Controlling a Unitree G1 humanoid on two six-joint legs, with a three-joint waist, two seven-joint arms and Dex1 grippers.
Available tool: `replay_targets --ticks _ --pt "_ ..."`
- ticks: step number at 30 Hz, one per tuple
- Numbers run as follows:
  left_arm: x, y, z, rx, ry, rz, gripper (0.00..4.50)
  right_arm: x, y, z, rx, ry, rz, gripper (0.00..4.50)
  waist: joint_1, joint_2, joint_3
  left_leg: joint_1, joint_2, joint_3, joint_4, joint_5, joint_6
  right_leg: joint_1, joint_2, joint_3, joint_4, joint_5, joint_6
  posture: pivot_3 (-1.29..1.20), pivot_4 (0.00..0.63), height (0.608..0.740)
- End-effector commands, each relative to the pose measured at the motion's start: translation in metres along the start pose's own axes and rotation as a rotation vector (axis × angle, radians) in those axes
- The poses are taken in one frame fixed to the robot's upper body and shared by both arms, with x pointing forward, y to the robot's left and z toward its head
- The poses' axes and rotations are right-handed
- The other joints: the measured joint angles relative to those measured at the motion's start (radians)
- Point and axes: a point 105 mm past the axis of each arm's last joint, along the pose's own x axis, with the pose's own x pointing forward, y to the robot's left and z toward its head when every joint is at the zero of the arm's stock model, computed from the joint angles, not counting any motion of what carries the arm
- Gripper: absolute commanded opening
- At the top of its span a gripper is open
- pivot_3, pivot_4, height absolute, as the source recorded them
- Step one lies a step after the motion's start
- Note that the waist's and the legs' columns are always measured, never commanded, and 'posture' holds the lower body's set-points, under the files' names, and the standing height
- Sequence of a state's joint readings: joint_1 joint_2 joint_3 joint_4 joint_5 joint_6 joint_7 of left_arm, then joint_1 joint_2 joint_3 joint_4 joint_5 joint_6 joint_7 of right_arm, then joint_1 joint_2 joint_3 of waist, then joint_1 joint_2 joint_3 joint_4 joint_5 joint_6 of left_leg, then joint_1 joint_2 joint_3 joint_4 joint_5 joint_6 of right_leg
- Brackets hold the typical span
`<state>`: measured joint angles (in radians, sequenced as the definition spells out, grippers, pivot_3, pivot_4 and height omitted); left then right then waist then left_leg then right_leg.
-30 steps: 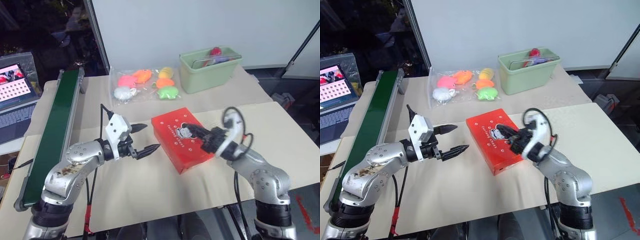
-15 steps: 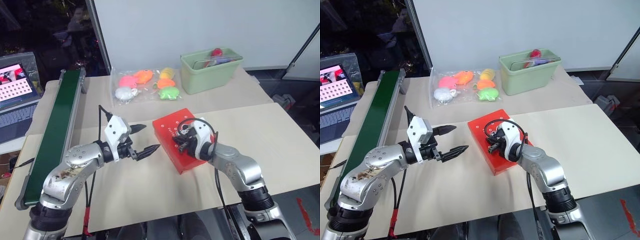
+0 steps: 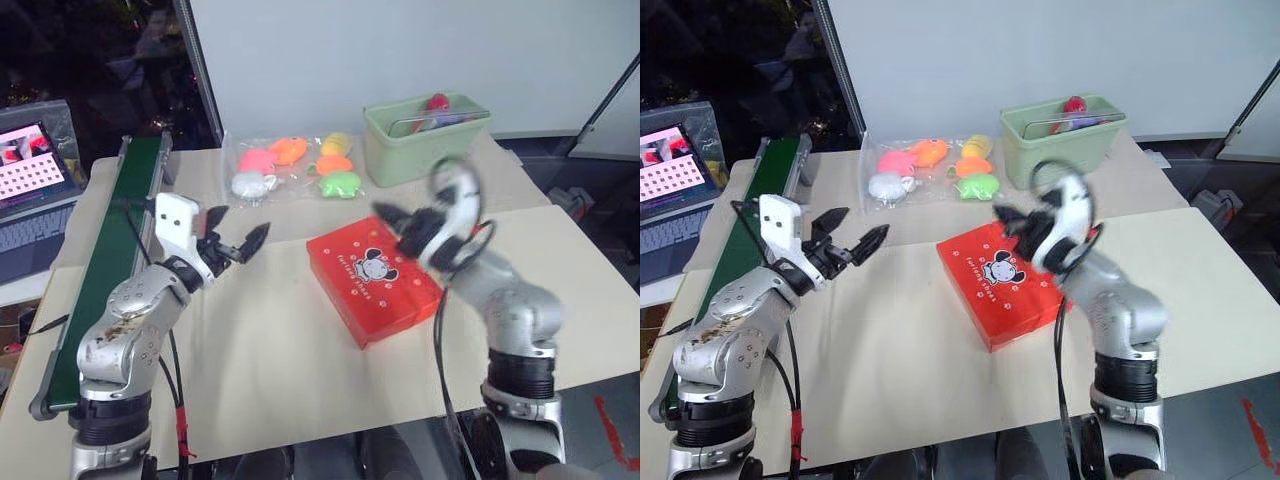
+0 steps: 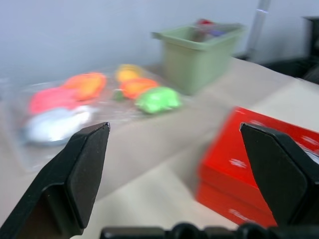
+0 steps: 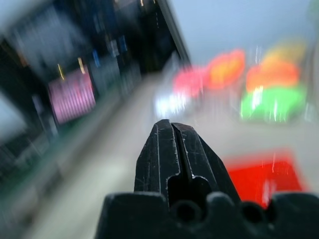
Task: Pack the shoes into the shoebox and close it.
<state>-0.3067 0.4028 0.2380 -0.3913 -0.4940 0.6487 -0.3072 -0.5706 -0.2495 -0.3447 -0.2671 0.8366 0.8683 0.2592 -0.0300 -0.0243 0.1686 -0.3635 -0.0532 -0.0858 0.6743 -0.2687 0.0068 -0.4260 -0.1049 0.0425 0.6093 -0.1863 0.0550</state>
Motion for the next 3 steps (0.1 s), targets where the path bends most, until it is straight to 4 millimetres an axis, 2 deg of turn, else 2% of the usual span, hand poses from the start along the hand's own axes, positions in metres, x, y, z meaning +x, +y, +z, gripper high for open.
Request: replay_targets --ticks 1,3 --pt "-0.006 0.021 0.016 -0.012 -0.08 0.132 4.5 -0.023 -0.014 0.028 0.032 -0.089 -0.043 0.08 0.009 0.0 0.0 -0.001 0.0 0.0 0.0 0.0 0.0 -0.001 0.0 0.0 0.0 0.0 0.0 0.0 0.15 0.74" --pt "-0.009 0.023 0.014 -0.028 -0.085 0.145 4.5 -0.032 -0.033 0.016 -0.051 -0.007 -0.151 0.08 0.011 0.0 0.0 -0.004 -0.001 0.002 0.0 0.0 0.0 -0.004 0.0 0.0 0.0 0.0 0.0 0.0 0.15 0.74"
